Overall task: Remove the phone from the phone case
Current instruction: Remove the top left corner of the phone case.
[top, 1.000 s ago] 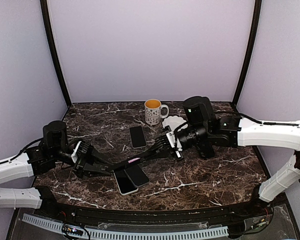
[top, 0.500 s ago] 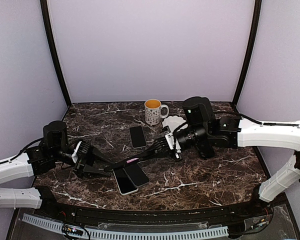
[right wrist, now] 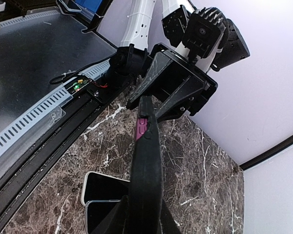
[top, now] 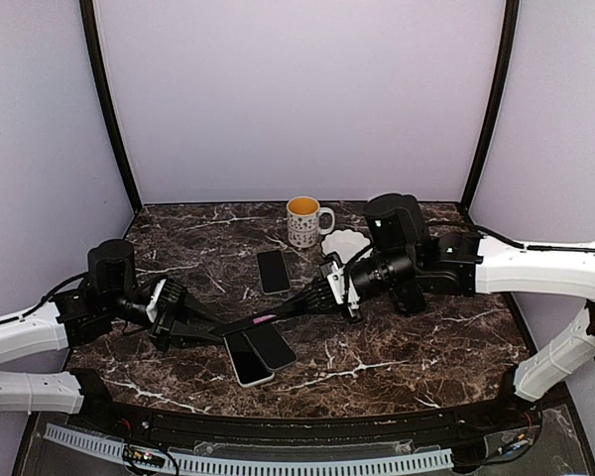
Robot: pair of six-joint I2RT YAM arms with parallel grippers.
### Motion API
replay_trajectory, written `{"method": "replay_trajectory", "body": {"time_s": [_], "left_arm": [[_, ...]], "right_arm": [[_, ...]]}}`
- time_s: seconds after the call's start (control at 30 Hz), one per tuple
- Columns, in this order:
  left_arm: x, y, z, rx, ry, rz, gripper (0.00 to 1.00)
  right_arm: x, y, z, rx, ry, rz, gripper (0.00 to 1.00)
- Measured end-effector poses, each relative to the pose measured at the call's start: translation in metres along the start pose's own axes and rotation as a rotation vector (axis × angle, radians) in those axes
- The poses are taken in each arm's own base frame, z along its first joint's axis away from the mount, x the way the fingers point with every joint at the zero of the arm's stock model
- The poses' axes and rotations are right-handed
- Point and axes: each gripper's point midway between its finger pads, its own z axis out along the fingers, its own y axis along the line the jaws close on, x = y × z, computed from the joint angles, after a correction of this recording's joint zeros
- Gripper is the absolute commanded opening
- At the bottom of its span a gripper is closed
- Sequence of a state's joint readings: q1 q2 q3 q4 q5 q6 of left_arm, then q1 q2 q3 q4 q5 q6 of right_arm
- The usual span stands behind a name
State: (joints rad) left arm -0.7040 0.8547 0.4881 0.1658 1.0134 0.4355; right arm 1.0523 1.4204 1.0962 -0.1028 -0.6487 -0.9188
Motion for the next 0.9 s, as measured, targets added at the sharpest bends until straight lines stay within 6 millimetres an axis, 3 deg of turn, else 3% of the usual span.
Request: {"method": "replay_trajectory", "body": {"time_s": [0.9], "left_arm": [[0.013, -0.001, 0.004, 0.022, 0.028, -0.02, 0.2]], "right_arm": [[0.005, 0.012, 0.005, 0.044, 0.105, -0.183, 0.0]]}}
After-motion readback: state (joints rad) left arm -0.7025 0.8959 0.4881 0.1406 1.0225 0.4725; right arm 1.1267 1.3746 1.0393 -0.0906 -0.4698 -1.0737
